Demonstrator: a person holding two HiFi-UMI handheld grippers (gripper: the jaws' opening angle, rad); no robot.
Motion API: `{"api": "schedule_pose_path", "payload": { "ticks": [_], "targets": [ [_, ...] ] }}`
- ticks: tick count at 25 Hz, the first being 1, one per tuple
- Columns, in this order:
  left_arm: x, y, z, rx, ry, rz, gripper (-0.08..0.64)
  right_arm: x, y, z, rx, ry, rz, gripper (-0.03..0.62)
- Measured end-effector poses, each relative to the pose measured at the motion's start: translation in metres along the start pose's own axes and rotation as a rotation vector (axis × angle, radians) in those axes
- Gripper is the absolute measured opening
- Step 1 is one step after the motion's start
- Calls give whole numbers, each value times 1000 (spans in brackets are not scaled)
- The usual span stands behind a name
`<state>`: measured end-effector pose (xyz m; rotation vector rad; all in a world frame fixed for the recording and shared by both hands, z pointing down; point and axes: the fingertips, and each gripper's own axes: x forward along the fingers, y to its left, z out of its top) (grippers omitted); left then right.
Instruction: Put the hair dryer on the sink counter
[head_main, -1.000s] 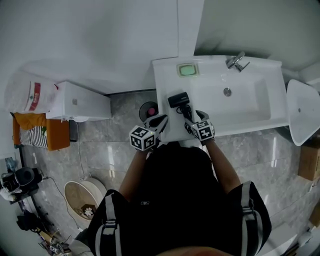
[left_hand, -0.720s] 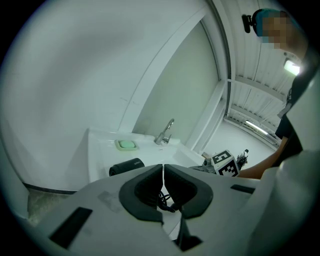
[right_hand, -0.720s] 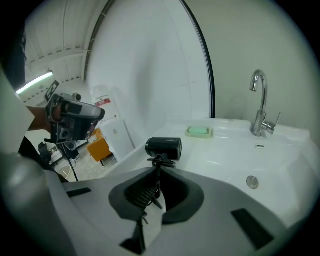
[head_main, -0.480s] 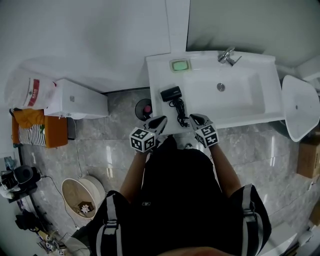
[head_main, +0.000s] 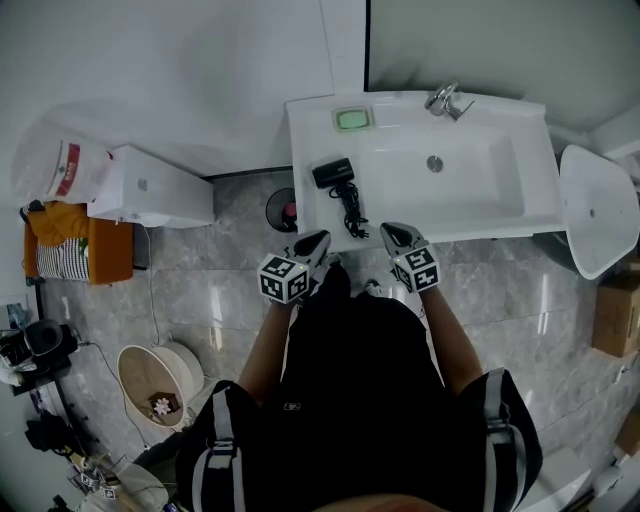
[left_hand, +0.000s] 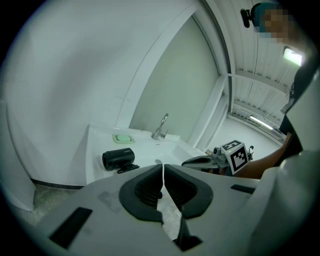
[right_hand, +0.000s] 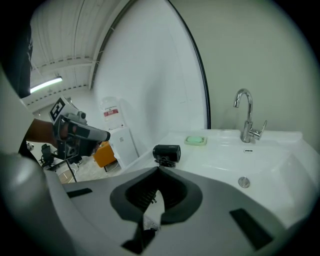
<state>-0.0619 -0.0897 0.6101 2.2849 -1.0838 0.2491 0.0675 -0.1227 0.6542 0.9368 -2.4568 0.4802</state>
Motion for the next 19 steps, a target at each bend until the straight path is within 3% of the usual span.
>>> {"api": "schedule_pose_path", "payload": {
  "ticks": [19],
  "targets": [
    [-10, -43, -22, 4, -24, 29, 20, -39, 12, -16, -36, -29, 28, 58]
  ]
}}
